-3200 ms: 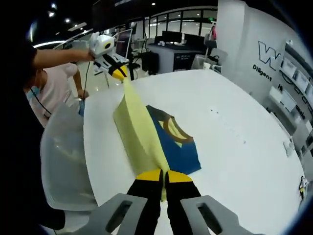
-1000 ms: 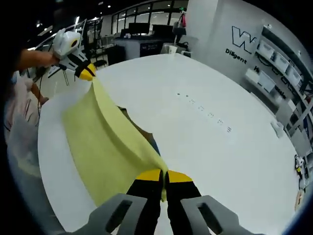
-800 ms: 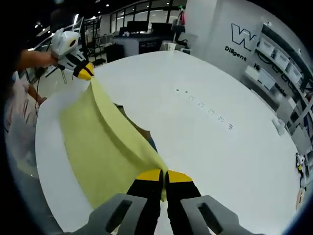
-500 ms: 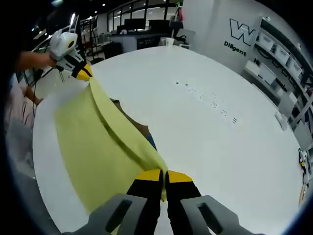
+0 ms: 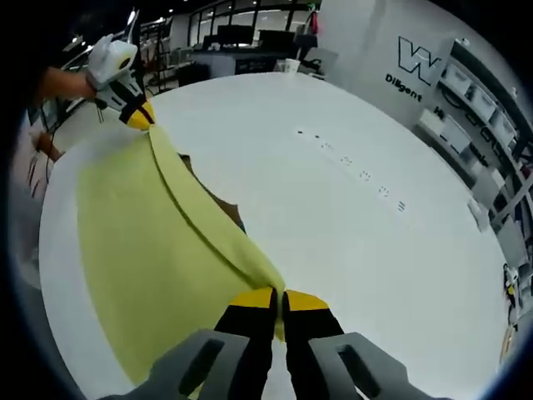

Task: Fold the garment on the visible template until the final outline fits inside the template.

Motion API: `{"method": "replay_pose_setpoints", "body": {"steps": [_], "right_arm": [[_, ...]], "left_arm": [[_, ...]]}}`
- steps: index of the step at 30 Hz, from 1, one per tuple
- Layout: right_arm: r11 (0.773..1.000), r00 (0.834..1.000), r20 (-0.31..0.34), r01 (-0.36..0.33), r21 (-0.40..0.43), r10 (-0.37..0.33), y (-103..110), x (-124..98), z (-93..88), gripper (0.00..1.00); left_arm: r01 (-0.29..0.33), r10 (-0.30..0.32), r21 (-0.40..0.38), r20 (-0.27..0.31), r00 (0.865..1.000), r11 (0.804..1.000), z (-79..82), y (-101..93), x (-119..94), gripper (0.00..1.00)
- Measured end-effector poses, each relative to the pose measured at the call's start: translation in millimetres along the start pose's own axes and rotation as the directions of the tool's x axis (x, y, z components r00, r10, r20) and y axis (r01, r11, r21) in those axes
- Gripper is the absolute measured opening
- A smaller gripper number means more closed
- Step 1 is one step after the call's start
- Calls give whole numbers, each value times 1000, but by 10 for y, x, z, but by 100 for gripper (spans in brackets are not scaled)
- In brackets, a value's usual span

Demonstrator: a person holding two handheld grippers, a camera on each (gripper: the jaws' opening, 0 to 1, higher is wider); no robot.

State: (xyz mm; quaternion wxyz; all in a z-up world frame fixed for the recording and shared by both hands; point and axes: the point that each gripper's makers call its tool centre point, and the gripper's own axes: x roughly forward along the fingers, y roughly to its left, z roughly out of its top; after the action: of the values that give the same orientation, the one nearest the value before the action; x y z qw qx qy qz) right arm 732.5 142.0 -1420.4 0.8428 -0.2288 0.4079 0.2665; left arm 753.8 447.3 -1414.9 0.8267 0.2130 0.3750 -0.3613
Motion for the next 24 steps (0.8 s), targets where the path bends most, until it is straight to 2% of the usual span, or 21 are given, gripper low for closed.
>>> {"method": "replay_pose_setpoints", "body": {"steps": [9,19,24], "right_arm": [[1000,999,-15,28,4,-28,-86,41,-62,1],[998,998,-9,57,-3,-57,-151,49,-98,7],[998,998,2,64,2,-64,-187,32,-78,9]], "left_arm": [[-16,16,-24,-9,1000,1000,-23,40,47,3],[-69,69,6,5,998,998,8,134,40,9],[-78,78,10,4,997,997,2,180,37,8]]}}
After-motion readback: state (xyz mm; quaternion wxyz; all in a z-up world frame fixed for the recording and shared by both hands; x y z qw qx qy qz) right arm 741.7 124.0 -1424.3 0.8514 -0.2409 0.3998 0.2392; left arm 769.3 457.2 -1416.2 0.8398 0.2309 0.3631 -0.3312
